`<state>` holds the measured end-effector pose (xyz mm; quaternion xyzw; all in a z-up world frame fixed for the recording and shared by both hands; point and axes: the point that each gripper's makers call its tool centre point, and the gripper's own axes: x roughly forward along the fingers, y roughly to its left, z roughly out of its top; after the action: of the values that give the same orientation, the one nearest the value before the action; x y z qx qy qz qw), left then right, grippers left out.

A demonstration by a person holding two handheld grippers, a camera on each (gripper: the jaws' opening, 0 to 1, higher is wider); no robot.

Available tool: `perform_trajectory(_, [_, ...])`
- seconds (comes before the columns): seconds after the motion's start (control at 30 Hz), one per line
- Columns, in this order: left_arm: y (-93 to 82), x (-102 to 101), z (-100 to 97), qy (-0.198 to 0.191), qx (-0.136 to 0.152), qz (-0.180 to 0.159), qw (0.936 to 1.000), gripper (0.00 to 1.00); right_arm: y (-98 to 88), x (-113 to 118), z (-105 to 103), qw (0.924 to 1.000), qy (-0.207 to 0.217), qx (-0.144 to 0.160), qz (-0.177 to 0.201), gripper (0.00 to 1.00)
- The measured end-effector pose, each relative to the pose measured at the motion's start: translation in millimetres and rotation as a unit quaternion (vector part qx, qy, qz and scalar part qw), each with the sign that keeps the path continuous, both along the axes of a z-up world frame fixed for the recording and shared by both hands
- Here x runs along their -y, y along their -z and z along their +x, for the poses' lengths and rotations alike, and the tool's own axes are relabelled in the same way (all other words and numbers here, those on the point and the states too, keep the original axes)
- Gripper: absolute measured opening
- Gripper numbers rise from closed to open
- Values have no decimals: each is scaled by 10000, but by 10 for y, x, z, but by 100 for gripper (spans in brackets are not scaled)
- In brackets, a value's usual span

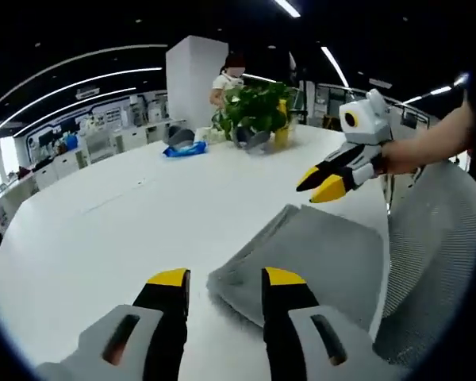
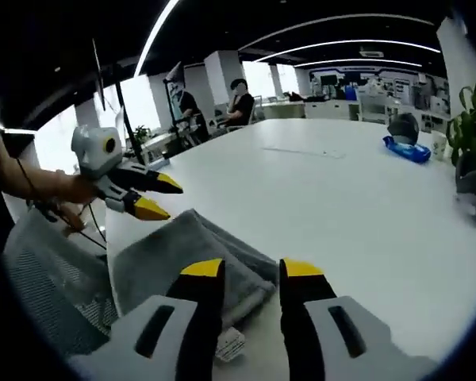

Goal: Fold the towel on the table until its edges align and the towel forms a compact rectangular stack.

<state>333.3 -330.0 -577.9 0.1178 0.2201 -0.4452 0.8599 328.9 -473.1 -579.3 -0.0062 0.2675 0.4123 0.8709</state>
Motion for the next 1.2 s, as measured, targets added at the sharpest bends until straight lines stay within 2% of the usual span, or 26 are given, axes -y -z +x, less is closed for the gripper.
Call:
perform_trajectory(0.03, [5,2,-64,78,-30,71,9999,33,-9,-4,-30,10000,-49,18,-17,23])
perform_trajectory(0.13, [75,67,-397,767,23,555,9955,26,31,-56,-374,9980,-520,-82,-352,26])
perform_trajectory(0.27, [253,154,-673,1169,-335,831,9891,30,225,-124,-657,9897,-1049,-314,-925,19])
perform_trajectory(0.33, [329,176,-699,1158,-394,904,9884,37,338,-186,-749,9855,-1212,-449,-1098,23])
perform_trajectory(0.37, [393,154,-706,1164,-401,1065,9867,39,394,-215,-778,9827,-1289,-470,-1247,27])
perform_trajectory(0.4, [422,130,-685,1146,-330,1186,9858,39,434,-223,-787,9803,-1344,-466,-1373,30])
perform_trajectory(0.47, [487,115,-680,1144,-392,1329,9837,40,512,-219,-782,9745,-1446,-381,-1674,30])
perform_trajectory(0.7, [574,127,-683,1094,-491,1335,9838,39,603,-225,-777,9750,-1365,-310,-1726,30])
perform_trajectory(0.9, [615,123,-695,931,-533,1148,9876,38,636,-237,-764,9744,-1339,-259,-1788,30])
perform_trajectory(1.0, [635,147,-709,962,-471,1361,9849,37,648,-252,-755,9725,-1338,-365,-1868,29])
perform_trajectory(1.2, [669,158,-656,967,-759,1440,9819,37,672,-266,-742,9666,-1351,-487,-2123,29])
